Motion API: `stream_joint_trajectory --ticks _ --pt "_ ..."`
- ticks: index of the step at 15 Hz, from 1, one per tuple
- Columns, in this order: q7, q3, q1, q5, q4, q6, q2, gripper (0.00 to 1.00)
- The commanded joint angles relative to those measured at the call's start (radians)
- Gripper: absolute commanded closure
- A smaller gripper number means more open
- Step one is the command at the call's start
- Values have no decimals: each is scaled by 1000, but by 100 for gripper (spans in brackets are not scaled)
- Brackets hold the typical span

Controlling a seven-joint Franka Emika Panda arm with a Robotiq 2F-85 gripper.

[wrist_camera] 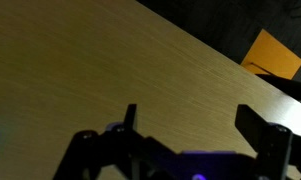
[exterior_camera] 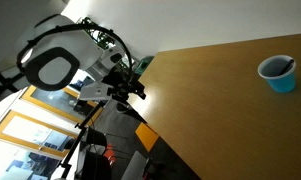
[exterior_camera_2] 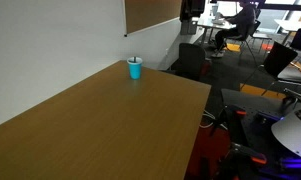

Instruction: Remove the pen from the cup and put it on the table

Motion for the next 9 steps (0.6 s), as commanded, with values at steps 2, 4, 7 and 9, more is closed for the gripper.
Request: stream_joint_trajectory --ticks 2,4,7,9 --pt "-7 29 -31 9 2 -3 3 0" --pt "-7 29 -31 9 2 -3 3 0" --pt "15 41 -34 2 -8 56 4 0" --pt "52 66 -41 0 -18 180 12 0"
